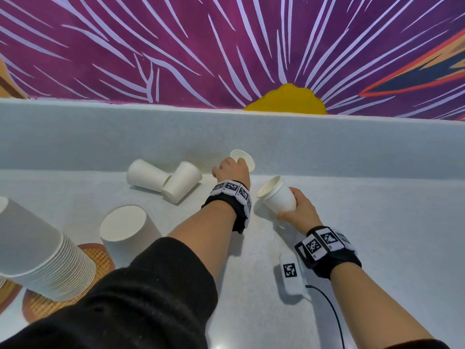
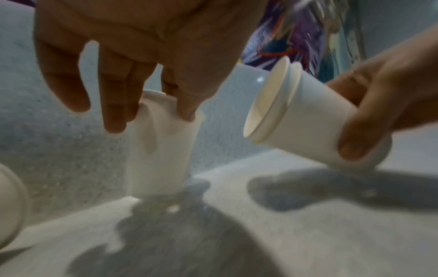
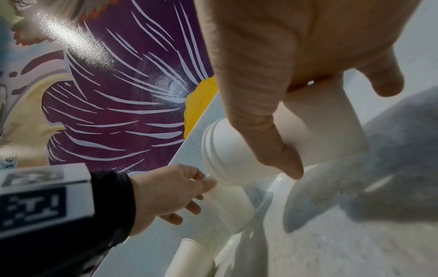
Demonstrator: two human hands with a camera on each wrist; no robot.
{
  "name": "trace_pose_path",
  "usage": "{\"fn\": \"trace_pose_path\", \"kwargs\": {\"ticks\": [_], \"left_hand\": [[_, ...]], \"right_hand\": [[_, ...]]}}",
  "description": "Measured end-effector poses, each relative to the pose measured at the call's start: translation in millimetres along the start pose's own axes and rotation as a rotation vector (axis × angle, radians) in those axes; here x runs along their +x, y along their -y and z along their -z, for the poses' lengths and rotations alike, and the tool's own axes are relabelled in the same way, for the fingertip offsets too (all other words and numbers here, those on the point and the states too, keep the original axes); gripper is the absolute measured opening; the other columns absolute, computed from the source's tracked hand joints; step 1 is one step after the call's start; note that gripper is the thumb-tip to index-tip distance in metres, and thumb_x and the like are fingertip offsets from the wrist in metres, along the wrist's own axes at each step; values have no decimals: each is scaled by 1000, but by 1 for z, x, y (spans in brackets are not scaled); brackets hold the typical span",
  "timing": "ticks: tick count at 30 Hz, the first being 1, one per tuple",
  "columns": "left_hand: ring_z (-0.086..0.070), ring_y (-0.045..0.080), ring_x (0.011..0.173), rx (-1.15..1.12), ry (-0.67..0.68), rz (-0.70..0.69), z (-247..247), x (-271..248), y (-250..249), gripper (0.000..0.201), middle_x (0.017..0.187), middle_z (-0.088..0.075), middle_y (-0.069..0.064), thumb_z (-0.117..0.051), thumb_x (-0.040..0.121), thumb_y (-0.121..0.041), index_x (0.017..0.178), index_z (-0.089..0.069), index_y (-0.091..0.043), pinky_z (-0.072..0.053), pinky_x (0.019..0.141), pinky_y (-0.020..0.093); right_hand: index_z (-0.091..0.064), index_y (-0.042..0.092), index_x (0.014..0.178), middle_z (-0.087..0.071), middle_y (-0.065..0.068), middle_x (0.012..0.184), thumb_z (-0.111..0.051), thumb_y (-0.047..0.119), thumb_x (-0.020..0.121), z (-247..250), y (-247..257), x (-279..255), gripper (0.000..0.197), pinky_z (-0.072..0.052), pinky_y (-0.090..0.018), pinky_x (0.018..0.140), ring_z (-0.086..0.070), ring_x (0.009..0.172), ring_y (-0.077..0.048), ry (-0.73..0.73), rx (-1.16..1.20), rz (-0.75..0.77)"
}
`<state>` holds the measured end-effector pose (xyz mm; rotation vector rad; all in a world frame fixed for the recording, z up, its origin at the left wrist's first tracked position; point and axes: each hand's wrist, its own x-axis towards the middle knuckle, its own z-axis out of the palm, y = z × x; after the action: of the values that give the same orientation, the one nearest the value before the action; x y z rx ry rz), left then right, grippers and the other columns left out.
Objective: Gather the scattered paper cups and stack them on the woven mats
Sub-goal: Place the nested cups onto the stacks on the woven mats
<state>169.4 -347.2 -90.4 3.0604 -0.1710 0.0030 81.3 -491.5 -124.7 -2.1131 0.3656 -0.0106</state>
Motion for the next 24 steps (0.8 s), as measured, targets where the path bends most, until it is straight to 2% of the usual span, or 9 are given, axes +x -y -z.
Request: {"fn": "trace_pose_path", "kwargs": {"ticks": [3, 6, 8, 10, 12, 15, 17, 21, 24], "left_hand": [[-44, 34, 121, -291, -76, 72, 19, -13, -7, 41, 132, -45, 20, -31, 102, -32, 133, -38, -7, -37, 95, 43], [-43, 34, 122, -535, -106, 139, 42, -32, -17, 46, 132, -46, 19, -23, 102, -38, 133, -37, -7, -34, 97, 45], [-43, 35, 123, -567, -64, 102, 54, -50, -21, 46, 132, -47, 19, -21, 102, -38, 133, -37, -8, -33, 98, 45], [-45, 36, 122, -518, 66, 0, 54, -66, -27, 45, 132, -48, 17, -21, 102, -34, 138, -35, -11, -36, 98, 45], [-49, 36, 117, -455, 171, -56, 49, -77, -28, 50, 131, -49, 16, -22, 100, -43, 142, -33, -18, -39, 94, 44], [-49, 35, 115, -475, 131, -47, 68, -95, -20, 65, 128, -53, 15, -20, 95, -59, 134, -46, -15, -38, 95, 42], [-50, 35, 116, -510, 19, -67, 92, -105, -10, 61, 125, -56, 18, -24, 97, -53, 125, -55, -9, -40, 96, 42], [-54, 35, 114, -624, -169, -50, 149, -131, 26, 50, 124, -59, 20, -31, 101, -38, 120, -56, 1, -42, 93, 39], [-50, 37, 118, -744, -203, 16, 178, -147, 54, 40, 128, -52, 23, -28, 102, -21, 127, -48, 4, -40, 94, 39]], "right_hand": [[-45, 13, 130, -55, -8, 120, -70, -2, 72, 4, 3, -6, 65, -43, -34, 87, -50, 103, -22, -39, -7, -10], [-44, 12, 132, -56, -13, 125, -70, -2, 72, 7, 9, -17, 67, -44, -36, 91, -53, 110, -29, -85, -13, -6], [-45, 13, 132, -57, -11, 122, -71, -1, 71, 6, 17, -27, 68, -44, -36, 90, -54, 110, -29, -99, 1, 27], [-48, 16, 129, -59, -4, 112, -73, 0, 71, 5, 29, -37, 65, -44, -33, 85, -56, 107, -26, -105, 57, 86], [-52, 20, 124, -58, 2, 103, -76, 3, 70, 4, 45, -51, 61, -42, -28, 80, -57, 99, -21, -120, 123, 155], [-48, 19, 125, -54, 2, 107, -78, 6, 70, 4, 63, -69, 65, -42, -23, 71, -53, 93, -16, -177, 214, 220], [-43, 16, 115, -51, 1, 105, -84, 11, 64, 3, 73, -79, 65, -43, -18, 61, -53, 93, -17, -231, 282, 261], [-41, 18, 109, -47, 12, 96, -88, 16, 59, -2, 104, -101, 68, -52, -27, 75, -53, 87, -5, -278, 455, 388], [-42, 17, 109, -53, -4, 109, -83, 6, 65, -5, 137, -120, 61, -55, -18, 69, -61, 90, -12, -275, 652, 501]]}}
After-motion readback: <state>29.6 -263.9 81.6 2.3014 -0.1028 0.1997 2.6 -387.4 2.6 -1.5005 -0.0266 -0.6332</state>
